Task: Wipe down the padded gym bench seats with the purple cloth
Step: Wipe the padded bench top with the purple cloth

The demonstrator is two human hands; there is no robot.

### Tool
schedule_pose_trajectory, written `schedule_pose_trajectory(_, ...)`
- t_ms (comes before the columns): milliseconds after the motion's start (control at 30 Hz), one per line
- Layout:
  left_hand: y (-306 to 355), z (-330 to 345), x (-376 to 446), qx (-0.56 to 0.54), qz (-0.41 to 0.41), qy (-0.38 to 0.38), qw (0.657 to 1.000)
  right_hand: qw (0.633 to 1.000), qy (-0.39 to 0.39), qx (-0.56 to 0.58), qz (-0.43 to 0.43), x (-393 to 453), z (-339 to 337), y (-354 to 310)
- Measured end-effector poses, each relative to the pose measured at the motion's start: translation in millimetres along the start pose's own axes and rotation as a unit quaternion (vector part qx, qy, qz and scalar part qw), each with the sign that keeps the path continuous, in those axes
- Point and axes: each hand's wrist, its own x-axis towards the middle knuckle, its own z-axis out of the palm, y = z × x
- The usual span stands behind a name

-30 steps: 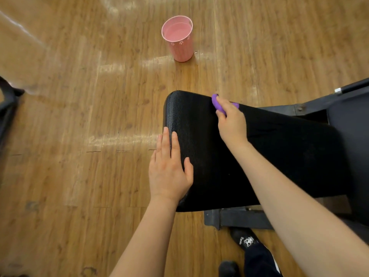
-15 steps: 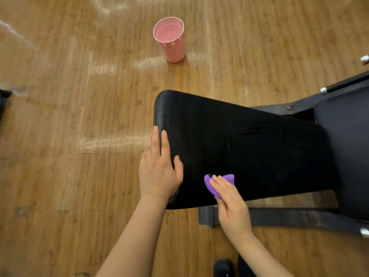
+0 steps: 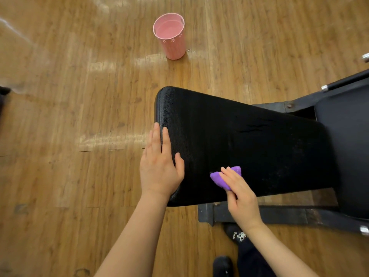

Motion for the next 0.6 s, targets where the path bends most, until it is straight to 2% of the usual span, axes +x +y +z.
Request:
schedule_pose_trajectory(100,0,0,-1,-0.001,-0.001,0.003,1.000,0.998,0.023,0.037,0.047,32,-4,-7)
schedule_pose_trajectory(233,-1,0,-1,0.005,0.003,0.003,1.000,0.994,0.063,0.036,0.086,124,-10,-18)
schedule_pose_trajectory(367,0,0,-1,0.008,0.007,0.006,1.000,0.995,0.013,0.018,0.101,204,2,-26)
schedule_pose_trajectory(467,0,0,0,0.006,0.008,0.011,1.000,0.996,-0.005,-0.004,0.084,207,11,-29)
schedule_pose_trajectory(600,0,1,0,0.000,0.006,0.007,1.000,1.000,-0.012,-0.020,0.015,149,12,-30)
